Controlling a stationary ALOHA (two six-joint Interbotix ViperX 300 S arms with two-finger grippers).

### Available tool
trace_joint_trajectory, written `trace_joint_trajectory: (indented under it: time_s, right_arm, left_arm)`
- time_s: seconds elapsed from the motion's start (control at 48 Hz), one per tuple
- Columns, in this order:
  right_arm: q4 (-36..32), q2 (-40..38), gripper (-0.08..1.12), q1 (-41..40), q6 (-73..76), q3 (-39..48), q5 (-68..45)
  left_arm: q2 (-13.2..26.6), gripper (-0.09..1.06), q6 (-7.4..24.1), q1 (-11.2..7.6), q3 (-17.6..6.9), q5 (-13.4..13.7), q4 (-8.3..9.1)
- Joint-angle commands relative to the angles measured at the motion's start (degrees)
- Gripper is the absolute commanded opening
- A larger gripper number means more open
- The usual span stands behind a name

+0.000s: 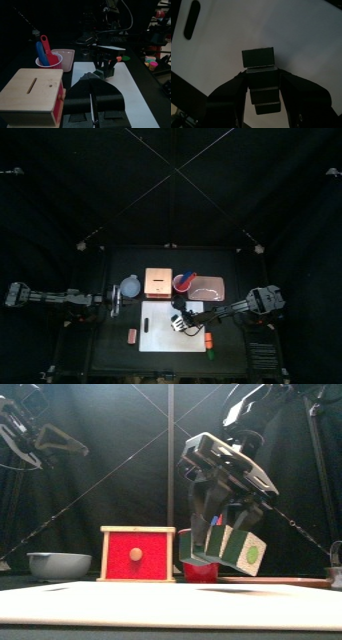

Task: Place sushi on board then cut the sushi with the knife then place the pieces on the plate
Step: Pick knife at handle with right hand

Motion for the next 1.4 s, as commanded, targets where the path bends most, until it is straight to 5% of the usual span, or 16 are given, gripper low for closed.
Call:
trace_joint_trajectory:
  time_s: [0.021,0.354,1.104,1.396]
  right_arm:
    - [-0.7,-0.44,0.65,-0.18,2.29,-2.46,1.49]
    - [4.22,3.87,0.75,-0.53,2.64,-7.73,2.46]
    - [3.6,4.66,0.97,-0.7,2.02,-9.49,5.62]
    - [-5.1,1.14,0.97,-0.35,-1.76,-10.81,5.98]
  left_arm:
    - [0.18,-0.03,0.0,0.09,-0.62,-0.09,-0.09]
    - [0.18,-0.03,0.26,0.18,-0.62,0.0,0.0]
    - [0.18,-0.03,0.18,0.09,0.18,0.35,-0.09]
    - [0.18,-0.03,0.0,0.09,0.09,0.53,-0.09]
